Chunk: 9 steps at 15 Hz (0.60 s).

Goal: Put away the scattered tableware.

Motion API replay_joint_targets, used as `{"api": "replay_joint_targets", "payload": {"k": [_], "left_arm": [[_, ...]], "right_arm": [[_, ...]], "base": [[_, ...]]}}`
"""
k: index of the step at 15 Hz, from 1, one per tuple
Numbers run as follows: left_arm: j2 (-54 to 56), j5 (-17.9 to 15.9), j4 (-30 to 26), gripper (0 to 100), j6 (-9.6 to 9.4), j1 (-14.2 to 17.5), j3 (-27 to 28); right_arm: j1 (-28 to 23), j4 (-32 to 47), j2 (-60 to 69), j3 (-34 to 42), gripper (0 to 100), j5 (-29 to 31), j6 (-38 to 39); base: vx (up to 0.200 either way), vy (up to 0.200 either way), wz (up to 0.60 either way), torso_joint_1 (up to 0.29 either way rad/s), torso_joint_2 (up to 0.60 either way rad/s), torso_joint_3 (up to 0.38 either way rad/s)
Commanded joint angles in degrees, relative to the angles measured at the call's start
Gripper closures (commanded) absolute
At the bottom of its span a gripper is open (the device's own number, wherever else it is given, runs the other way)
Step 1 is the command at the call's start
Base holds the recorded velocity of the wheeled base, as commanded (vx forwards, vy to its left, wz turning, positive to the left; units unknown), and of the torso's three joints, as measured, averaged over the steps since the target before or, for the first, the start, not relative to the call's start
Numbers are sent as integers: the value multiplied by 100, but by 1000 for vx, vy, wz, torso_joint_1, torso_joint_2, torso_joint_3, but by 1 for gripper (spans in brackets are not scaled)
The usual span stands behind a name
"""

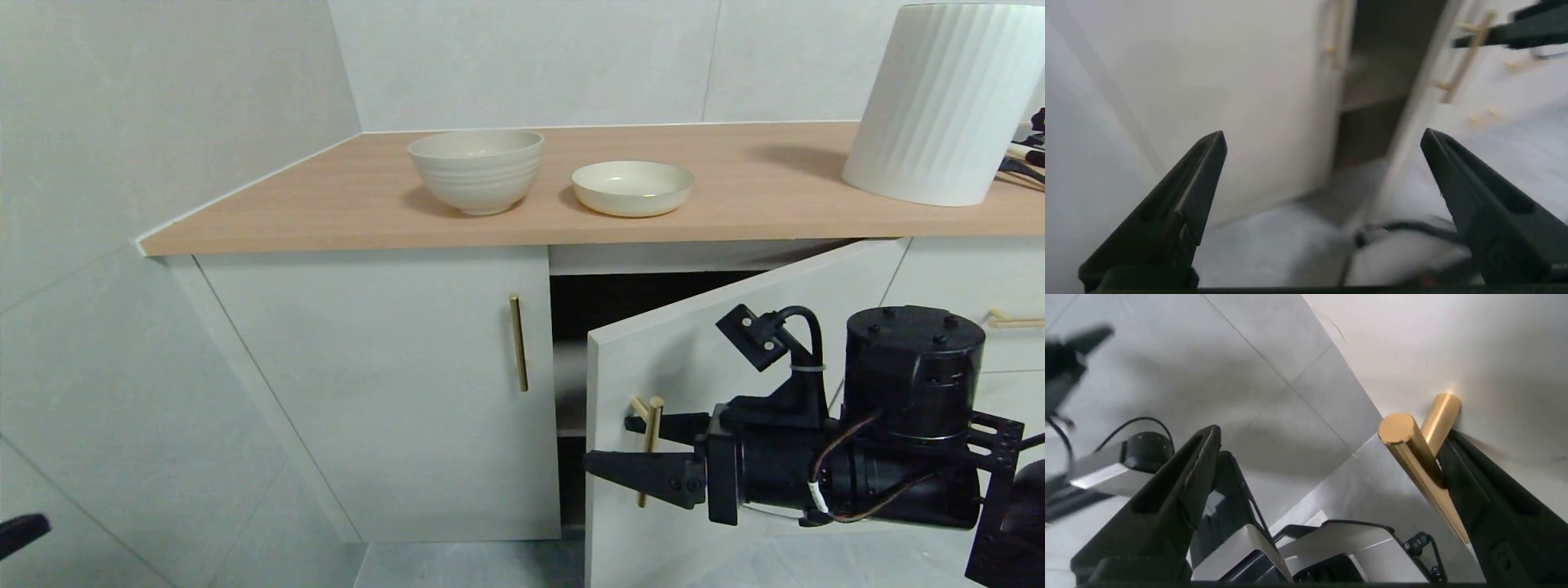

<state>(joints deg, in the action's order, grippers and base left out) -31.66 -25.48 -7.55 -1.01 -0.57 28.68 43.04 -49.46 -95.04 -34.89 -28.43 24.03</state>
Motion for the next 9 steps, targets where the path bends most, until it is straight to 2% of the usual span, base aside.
{"api": "replay_joint_targets", "payload": {"k": [1,3,6,7,8,9], "left_arm": [[-2688,-414,421,0,5,-312,1175],[-3575,-405,1229,0,119,-830,1157],[-4358,-405,2003,0,787,-1648,1025],[-4674,-414,2328,0,1156,-1999,928],[-5017,-405,2723,0,1376,-2289,797],[-5017,-405,2723,0,1376,-2289,797]], "right_arm": [[2,-11,73,17,0,13,-3],[11,-11,47,26,0,13,-3],[46,-11,47,44,0,13,-3],[81,-11,38,52,0,13,-3],[116,-11,29,79,0,13,-3],[116,-11,29,79,0,13,-3]], "base": [[0,0,0,0,0,0],[0,0,0,0,0,0],[0,0,0,0,0,0],[0,0,0,0,0,0],[0,0,0,0,0,0],[0,0,0,0,0,0]]}}
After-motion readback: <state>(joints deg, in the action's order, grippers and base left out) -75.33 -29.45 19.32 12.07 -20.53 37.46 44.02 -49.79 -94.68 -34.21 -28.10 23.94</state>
